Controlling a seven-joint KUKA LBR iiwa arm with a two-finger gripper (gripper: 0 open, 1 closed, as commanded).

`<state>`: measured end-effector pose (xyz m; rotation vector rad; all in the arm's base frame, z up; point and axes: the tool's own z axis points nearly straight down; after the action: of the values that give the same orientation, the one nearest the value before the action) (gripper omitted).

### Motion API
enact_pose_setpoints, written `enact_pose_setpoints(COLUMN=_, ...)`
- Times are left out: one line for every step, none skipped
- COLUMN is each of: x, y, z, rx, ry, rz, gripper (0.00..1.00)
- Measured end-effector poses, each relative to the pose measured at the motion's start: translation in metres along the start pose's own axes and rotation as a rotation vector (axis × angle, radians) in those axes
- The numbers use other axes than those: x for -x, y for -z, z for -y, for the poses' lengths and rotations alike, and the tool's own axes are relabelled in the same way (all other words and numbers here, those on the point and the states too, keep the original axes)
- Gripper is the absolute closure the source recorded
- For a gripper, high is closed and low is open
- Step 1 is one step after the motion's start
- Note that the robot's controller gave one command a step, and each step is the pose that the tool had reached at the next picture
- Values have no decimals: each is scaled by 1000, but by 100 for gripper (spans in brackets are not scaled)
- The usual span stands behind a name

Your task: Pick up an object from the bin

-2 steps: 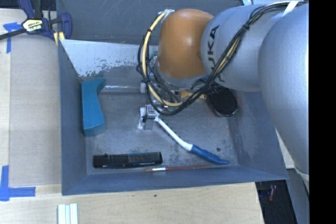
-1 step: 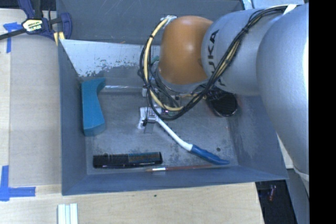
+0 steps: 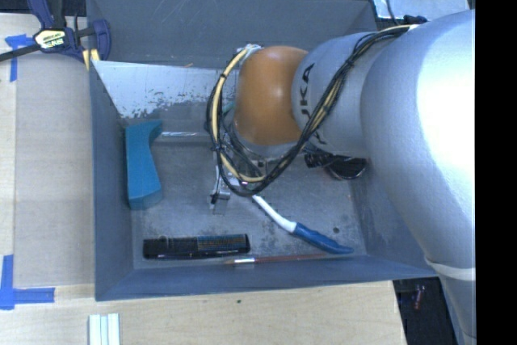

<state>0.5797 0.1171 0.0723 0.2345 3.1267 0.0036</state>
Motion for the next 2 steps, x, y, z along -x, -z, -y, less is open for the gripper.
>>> enact_pose_setpoints(x=-4, y=-1, z=20, rx=2, ry=-89, rz=10, gripper=100)
enact_pose_setpoints(x=-4, y=-1, z=20, rx=2, ry=-89, rz=10, gripper=100)
